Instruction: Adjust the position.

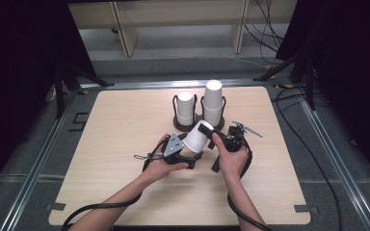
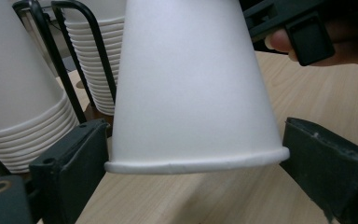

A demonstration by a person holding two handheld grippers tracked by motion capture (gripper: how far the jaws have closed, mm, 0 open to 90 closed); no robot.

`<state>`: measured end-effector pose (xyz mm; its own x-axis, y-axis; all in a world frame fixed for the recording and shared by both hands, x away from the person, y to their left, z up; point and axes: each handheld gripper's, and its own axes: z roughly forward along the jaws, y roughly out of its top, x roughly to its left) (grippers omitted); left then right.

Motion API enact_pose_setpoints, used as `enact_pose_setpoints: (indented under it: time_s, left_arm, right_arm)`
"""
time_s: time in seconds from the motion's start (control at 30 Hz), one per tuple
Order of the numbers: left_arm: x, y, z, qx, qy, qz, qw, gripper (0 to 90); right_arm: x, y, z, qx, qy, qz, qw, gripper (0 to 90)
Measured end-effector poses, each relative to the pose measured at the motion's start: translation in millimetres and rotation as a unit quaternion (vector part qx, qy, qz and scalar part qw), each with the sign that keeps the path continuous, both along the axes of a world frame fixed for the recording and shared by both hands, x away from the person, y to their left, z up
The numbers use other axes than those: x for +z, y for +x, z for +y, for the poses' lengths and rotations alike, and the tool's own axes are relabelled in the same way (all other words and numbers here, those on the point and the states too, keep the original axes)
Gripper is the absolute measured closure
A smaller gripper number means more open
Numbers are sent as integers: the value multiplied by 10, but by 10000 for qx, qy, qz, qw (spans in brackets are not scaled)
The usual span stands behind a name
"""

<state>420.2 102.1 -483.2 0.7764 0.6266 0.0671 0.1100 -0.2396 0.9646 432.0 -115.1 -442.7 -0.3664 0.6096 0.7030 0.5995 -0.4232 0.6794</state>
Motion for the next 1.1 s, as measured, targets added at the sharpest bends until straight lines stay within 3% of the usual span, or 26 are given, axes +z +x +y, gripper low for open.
enact_pose_setpoints:
  time_s: [0.07, 0.13, 0.53, 0.57, 0.6, 0.67, 0.77, 0.93, 1.0, 1.1]
  left_arm:
    - [-14, 5, 1, 22, -40, -41, 10000, 95]
    - [-9, -4, 12, 38, 36, -33, 10000, 113]
    - [-13, -19, 8, 42, -42, -162, 9999, 155]
    - [-3, -27, 19, 54, 27, -151, 9999, 161]
    - [0, -29, 21, 47, 26, -160, 9999, 170]
    - [5, -31, 23, 42, 34, -164, 9999, 184]
    - [29, -37, 38, 45, 67, -215, 9997, 207]
    - [25, -37, 46, 5, 100, -283, 9996, 251]
    - [22, -41, 46, 7, 104, -302, 9995, 257]
    - [31, -54, 54, -7, 145, -276, 9995, 276]
  right_arm:
    - [-15, 5, -4, 69, 96, -28, 9999, 356]
    - [-14, 7, -1, 50, 90, -24, 9999, 356]
    - [-27, 14, -29, -106, 153, 52, 9998, 346]
    - [-29, 14, -30, -110, 161, 60, 9998, 345]
    - [-47, 26, -31, -73, 275, -28, 9996, 342]
    - [-28, 13, -30, -91, 347, 82, 9993, 339]
    - [-25, 19, -43, -152, 188, 35, 9997, 334]
    - [-30, 17, -31, -89, 288, 3, 9995, 322]
    - [-39, 15, -17, -164, 69, -1, 9998, 314]
    - [-48, 21, -19, -50, 110, -86, 9999, 306]
